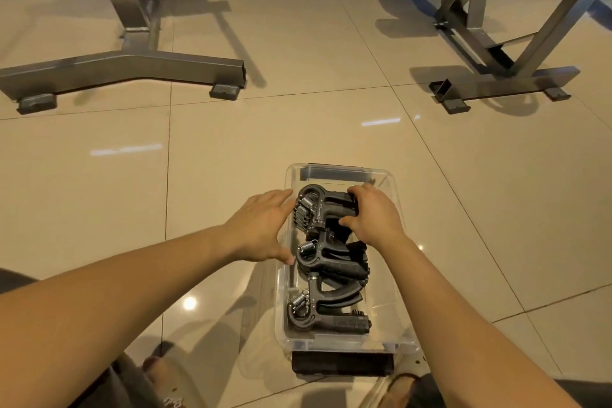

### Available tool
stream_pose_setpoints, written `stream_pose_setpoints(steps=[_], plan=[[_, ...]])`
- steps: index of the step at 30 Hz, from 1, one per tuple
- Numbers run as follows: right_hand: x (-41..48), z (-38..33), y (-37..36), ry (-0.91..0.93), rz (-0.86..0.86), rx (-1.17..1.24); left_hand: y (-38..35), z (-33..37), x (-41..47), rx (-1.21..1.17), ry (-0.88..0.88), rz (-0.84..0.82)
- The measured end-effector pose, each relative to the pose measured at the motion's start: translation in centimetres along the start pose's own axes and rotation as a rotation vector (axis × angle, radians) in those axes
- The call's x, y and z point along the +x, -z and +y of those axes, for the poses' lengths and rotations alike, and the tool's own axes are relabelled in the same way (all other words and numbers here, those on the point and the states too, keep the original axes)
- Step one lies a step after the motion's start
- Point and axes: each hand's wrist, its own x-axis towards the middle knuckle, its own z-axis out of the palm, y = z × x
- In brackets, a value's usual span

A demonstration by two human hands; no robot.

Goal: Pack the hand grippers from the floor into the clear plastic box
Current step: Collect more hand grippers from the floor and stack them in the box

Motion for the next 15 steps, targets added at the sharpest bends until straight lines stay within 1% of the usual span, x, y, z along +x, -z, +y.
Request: stream_pose_setpoints(steps=[4, 11, 15], plan=[[1.1, -0.1, -2.2, -0.009, -0.026, -0.017, 0.0, -1.3, 0.0, 0.004, -0.043, -0.048], [1.9, 0.5, -3.4, -0.010, -0.028, -0.010, -0.5, -1.9, 0.2, -0.026, -0.038, -0.045], [1.8, 0.4, -3.6, -0.030, -0.004, -0.120, -0.4, -1.8, 0.2, -0.013, -0.032, -0.030]])
